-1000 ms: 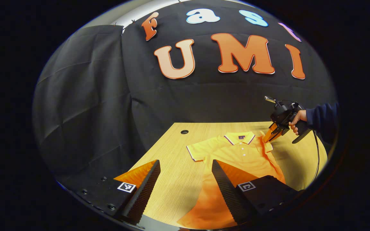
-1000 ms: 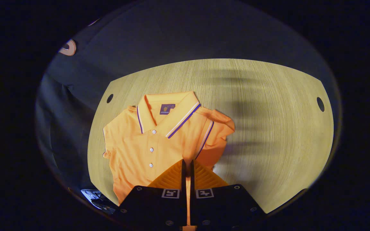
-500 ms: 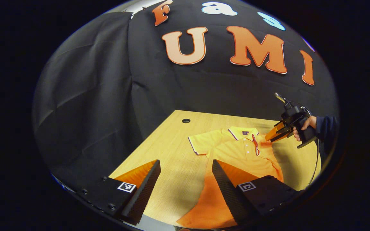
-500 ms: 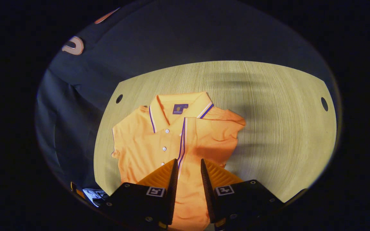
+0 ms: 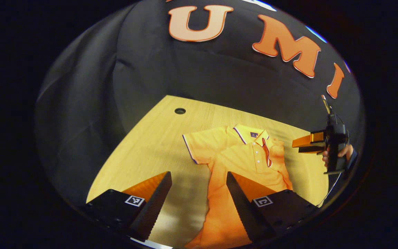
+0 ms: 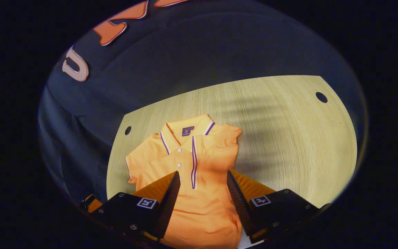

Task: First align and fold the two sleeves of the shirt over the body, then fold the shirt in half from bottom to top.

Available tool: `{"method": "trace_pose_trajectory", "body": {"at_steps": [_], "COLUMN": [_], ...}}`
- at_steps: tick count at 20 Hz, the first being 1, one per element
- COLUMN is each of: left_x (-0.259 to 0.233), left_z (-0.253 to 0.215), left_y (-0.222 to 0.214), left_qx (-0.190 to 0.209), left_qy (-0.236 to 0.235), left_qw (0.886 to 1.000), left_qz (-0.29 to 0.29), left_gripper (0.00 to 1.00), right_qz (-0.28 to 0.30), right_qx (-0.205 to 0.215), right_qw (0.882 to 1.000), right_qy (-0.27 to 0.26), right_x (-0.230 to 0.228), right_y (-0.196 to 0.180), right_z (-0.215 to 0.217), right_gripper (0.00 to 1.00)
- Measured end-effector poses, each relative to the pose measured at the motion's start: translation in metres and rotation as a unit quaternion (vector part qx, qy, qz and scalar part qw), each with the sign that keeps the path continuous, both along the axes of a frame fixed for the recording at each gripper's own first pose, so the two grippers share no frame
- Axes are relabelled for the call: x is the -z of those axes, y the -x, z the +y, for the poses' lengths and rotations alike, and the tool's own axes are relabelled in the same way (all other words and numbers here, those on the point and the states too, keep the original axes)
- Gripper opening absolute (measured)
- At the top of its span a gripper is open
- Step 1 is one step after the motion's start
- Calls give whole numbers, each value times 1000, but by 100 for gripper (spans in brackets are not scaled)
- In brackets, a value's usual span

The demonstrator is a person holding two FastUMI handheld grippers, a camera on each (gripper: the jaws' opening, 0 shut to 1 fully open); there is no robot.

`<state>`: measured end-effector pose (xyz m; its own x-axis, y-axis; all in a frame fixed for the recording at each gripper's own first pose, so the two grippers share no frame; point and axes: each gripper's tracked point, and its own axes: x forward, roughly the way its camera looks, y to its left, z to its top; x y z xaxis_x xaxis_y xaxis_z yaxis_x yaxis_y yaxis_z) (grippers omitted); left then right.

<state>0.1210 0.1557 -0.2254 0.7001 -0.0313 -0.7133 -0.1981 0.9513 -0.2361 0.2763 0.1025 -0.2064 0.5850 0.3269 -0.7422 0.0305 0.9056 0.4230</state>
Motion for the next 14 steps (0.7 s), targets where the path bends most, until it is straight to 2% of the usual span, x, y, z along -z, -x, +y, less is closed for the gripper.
{"method": "trace_pose_trajectory", "body": {"at_steps": [1,4,7,11,14], "left_x": [9,45,62,84,104], "left_z": [-2,12,8,16,25], "left_y": [-1,-19,-47,-82,-107], "left_qx": [2,9,29,33,38], "left_qy": [14,4,35,44,34], "left_qw": [999,994,989,983,978], "left_qz": [30,110,138,176,202], "left_gripper": [98,98,98,98,98], "right_qz": [-4,-7,-26,-66,-84], "right_qx": [6,22,37,77,112], "right_qw": [1000,1000,998,991,985], "right_qy": [0,20,40,85,100], "right_x": [-3,-4,-13,-20,-24], "right_y": [5,26,46,68,89], "right_z": [0,-4,-9,-21,-23], "right_gripper": [87,92,93,95,95]}}
